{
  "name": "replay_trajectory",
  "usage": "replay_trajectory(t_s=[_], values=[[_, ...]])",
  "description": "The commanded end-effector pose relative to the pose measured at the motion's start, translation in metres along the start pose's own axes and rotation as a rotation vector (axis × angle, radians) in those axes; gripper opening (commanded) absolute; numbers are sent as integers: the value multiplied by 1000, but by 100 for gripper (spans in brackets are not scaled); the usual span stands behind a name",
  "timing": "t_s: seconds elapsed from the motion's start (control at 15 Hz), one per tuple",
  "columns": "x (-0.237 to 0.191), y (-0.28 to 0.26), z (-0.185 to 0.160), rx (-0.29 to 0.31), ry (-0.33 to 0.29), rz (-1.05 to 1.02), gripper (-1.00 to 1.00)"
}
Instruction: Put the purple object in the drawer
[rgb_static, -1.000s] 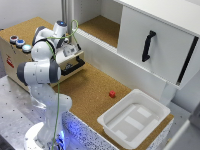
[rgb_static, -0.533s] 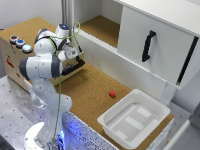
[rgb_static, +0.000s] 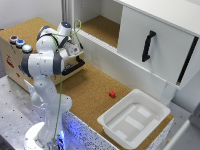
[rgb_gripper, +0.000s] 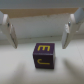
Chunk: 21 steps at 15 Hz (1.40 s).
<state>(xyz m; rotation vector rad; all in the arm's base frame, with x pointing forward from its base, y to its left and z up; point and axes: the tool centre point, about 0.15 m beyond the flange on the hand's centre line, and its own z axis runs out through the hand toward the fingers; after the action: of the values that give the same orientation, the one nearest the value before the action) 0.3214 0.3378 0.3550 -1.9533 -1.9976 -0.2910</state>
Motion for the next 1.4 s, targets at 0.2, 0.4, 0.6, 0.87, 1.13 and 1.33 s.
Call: replay_trajectory(t_s=[0.2,0.4,0.6,0.87,1.13,1.33], values=[[5,-53,-68,-30,-26,-25,100],[20,-65,-69,-116,-155,5,100],[36,-68,-76,-159,-225,78,100],[69,-69,-75,-192,-281,120,100],[111,-54,-79,-178,-323,152,100],[140,-39,-67,-175,-366,193,100]])
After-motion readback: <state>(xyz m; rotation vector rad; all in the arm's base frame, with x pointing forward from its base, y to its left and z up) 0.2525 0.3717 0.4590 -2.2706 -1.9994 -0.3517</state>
